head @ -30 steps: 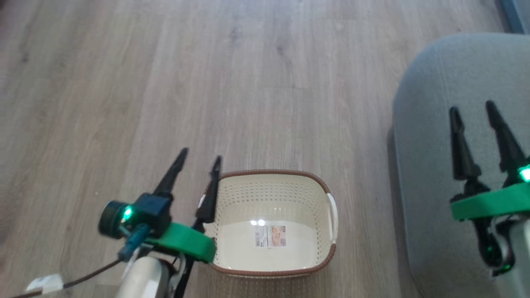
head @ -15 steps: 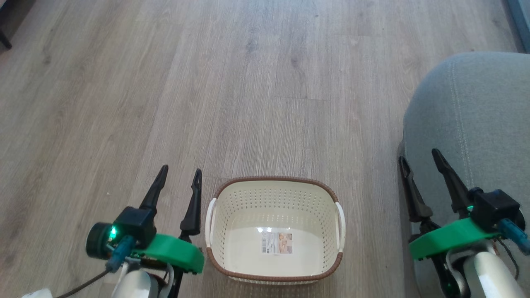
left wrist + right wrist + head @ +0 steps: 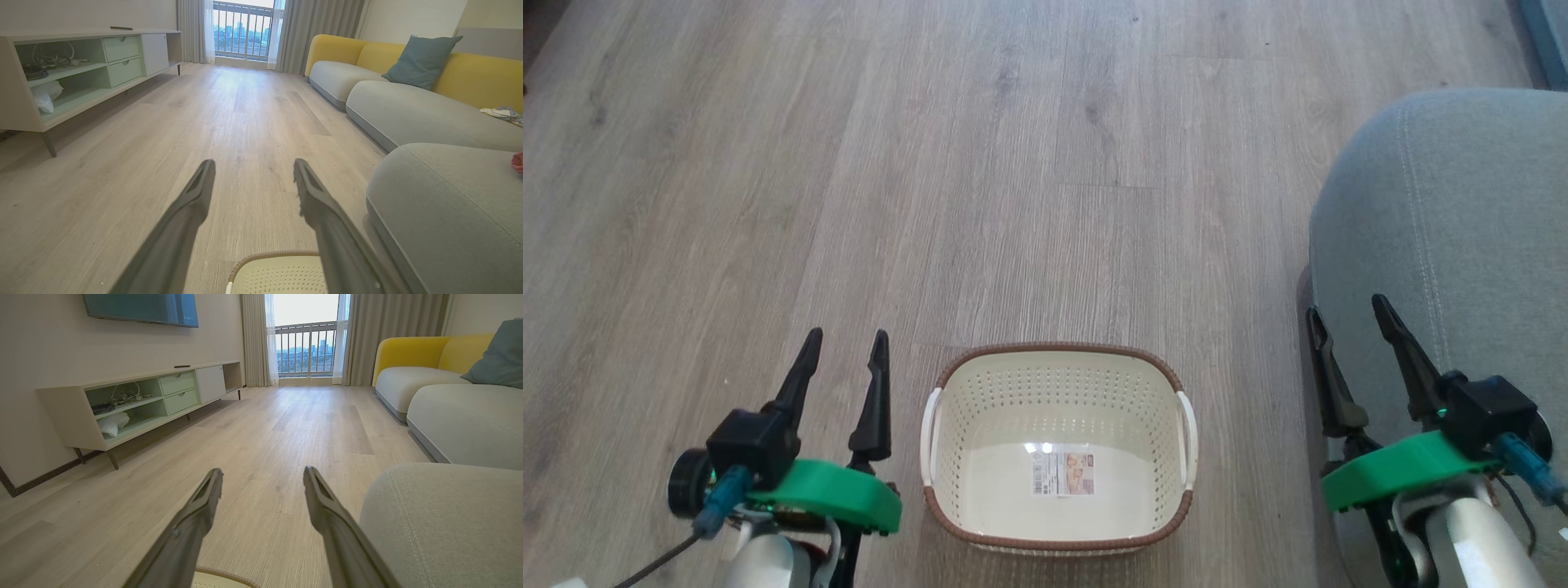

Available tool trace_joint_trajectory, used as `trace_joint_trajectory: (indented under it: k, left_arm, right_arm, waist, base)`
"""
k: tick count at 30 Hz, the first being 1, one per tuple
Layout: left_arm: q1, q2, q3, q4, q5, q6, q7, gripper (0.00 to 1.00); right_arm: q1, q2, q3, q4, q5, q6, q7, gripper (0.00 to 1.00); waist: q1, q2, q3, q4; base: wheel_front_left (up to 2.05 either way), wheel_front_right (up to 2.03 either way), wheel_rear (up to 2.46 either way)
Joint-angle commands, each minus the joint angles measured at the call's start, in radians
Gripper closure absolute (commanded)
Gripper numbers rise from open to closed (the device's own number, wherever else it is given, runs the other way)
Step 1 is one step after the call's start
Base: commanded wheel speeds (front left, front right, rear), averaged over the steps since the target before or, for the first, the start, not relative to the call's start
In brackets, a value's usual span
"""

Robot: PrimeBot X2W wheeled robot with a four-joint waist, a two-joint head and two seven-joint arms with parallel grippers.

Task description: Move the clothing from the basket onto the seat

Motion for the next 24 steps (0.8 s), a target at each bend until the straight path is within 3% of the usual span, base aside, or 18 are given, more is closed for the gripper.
trace_joint_trajectory:
  k: [1, 24]
  left_arm:
    - [-0.035, -0.001, 0.04, -0.04, 0.014, -0.001, -0.005, 0.0]
    - [-0.019, -0.001, 0.038, -0.028, -0.026, -0.047, -0.005, 0.0]
  right_arm:
    - [-0.017, -0.002, 0.013, -0.029, -0.007, 0.0, -0.009, 0.0]
    - [-0.016, 0.012, -0.006, -0.01, -0.021, 0.0, -0.009, 0.0]
  waist:
    - [0.0, 0.0, -0.001, -0.002]
    - [0.0, 0.0, -0.028, -0.023]
  base:
    - [0.0, 0.0, 0.0]
    - [0.0, 0.0, 0.0]
